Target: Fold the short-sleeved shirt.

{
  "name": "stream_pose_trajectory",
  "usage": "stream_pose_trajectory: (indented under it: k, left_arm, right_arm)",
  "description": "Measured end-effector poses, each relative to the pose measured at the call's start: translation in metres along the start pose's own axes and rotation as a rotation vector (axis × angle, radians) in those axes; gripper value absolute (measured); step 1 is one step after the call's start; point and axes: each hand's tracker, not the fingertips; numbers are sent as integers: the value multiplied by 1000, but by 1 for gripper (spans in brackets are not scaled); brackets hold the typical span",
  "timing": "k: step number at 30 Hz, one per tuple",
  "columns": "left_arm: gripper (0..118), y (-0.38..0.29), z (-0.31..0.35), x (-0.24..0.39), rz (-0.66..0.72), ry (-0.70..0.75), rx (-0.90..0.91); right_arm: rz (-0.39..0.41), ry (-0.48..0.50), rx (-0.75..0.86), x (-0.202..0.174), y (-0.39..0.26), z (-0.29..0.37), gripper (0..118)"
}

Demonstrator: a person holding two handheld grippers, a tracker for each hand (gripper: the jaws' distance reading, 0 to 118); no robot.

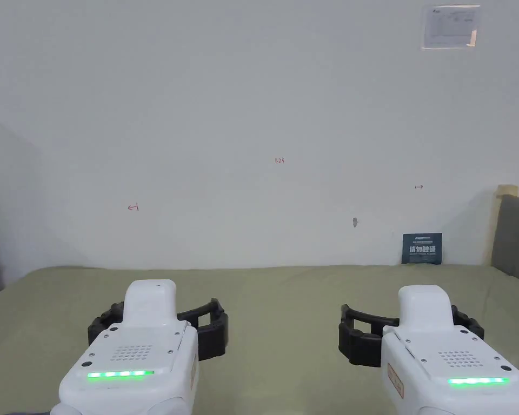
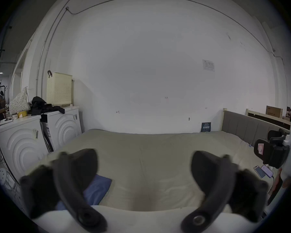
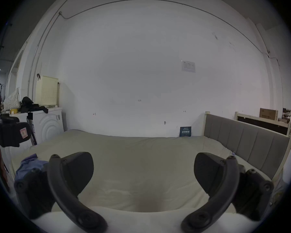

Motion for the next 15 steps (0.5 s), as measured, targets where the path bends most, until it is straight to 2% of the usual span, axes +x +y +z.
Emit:
stream_pose_trajectory:
  k: [1, 2, 3, 4, 6, 10, 15]
  left_arm:
    - [67, -1, 1, 0, -3, 4, 6]
    - [19, -1, 0, 2, -15, 17, 3]
    - [0, -2, -3, 2, -19, 31, -1]
    - [0, -4, -3, 1, -3, 38, 9]
    - [0, -8, -5, -1, 17, 6, -10]
    - [0, -8, -8, -1, 11, -1, -13]
    - [0, -6, -9, -9, 34, -9, -29]
  right_arm:
    - [-11, 6, -1, 1, 0, 1, 100]
    - [-17, 14, 0, 3, 1, 2, 66]
    - [-20, -13, -1, 4, 1, 3, 18]
    - [-13, -79, -7, 4, 0, 3, 1]
    - [-35, -26, 6, 9, 3, 6, 1]
    - [15, -51, 1, 6, 4, 7, 1]
    - [-3, -34, -17, 6, 1, 4, 1]
